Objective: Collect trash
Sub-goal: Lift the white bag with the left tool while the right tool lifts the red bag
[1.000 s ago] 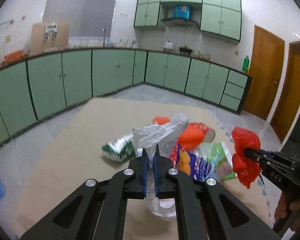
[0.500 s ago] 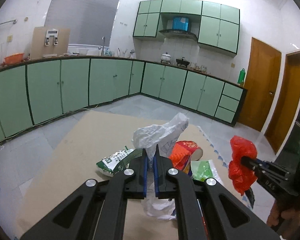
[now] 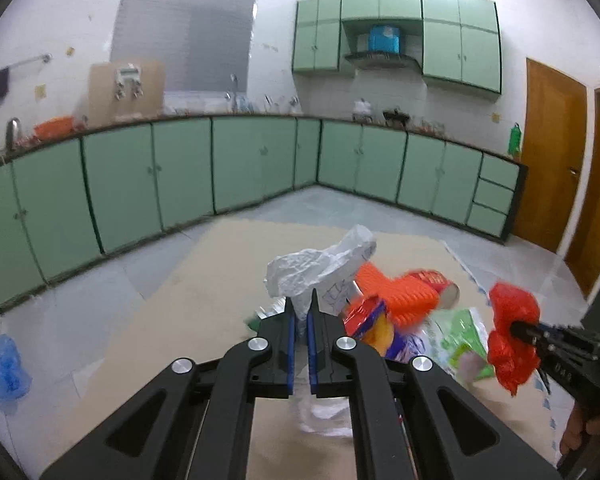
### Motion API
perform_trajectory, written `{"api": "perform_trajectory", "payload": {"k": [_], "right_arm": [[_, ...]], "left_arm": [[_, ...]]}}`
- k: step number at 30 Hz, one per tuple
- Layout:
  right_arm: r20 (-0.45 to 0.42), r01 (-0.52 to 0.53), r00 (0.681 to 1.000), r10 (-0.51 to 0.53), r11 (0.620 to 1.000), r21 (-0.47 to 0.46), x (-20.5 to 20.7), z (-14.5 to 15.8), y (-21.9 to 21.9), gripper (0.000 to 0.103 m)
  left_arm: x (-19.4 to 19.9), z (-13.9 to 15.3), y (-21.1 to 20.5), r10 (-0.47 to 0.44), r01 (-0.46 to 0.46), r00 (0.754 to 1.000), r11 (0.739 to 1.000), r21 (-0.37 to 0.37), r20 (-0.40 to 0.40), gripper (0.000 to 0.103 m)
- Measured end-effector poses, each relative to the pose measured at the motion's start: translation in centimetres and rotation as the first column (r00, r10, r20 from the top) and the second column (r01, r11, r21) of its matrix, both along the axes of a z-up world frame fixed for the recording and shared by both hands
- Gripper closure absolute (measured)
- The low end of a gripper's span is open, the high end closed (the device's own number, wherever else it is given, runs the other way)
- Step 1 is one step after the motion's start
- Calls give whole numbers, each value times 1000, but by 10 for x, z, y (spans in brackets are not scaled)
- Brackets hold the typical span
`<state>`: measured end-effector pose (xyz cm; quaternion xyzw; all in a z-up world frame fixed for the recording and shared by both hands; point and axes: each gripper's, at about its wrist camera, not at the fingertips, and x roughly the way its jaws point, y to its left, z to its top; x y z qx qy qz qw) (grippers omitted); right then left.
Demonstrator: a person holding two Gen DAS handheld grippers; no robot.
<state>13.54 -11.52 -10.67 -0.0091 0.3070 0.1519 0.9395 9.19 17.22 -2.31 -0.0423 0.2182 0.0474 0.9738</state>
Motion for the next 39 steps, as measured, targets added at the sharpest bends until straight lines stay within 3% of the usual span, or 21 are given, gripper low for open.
{"api": "perform_trajectory", "payload": {"k": [4,13,14,16,20,26,29,35,37,39], "right_arm": [[-8,-11,1000,11,1000,2,3,-4,7,93],[-17,-4,1000,4,1000,-17,4,-9,7,93],[-17,1,1000,-1,1000,-18,4,-9,5,93],[-16,7,1000,-8,1000,-18,4,-9,2,93],[-11,11,1000,-11,1000,-15,4,-8,-1,93],[-2,20,1000,-20,1000,-10,3,-6,-6,93],[2,25,1000,-25,1000,-9,2,-3,-9,93],[5,23,1000,-23,1000,-5,1,-1,-10,93],[3,21,1000,-21,1000,-5,1,-1,-10,93],[1,17,1000,-17,1000,-5,1,0,-9,93]], "left_arm": [[-3,10,4,-87,89,995,994,-55,42,98],[17,-19,-21,-241,231,968,964,-128,-71,98],[19,-21,-20,-263,246,961,955,-168,-84,98],[21,-22,-18,-246,226,965,955,-194,-89,98],[20,-9,-14,-181,176,983,977,-119,-37,98],[22,-3,-19,-153,150,988,985,-90,-31,98],[16,7,-8,-106,109,994,989,-97,36,98],[16,24,1,-120,131,988,984,-123,92,98],[12,26,-2,-165,180,980,974,-134,113,98],[12,26,-6,-174,186,978,977,-107,111,98]]}}
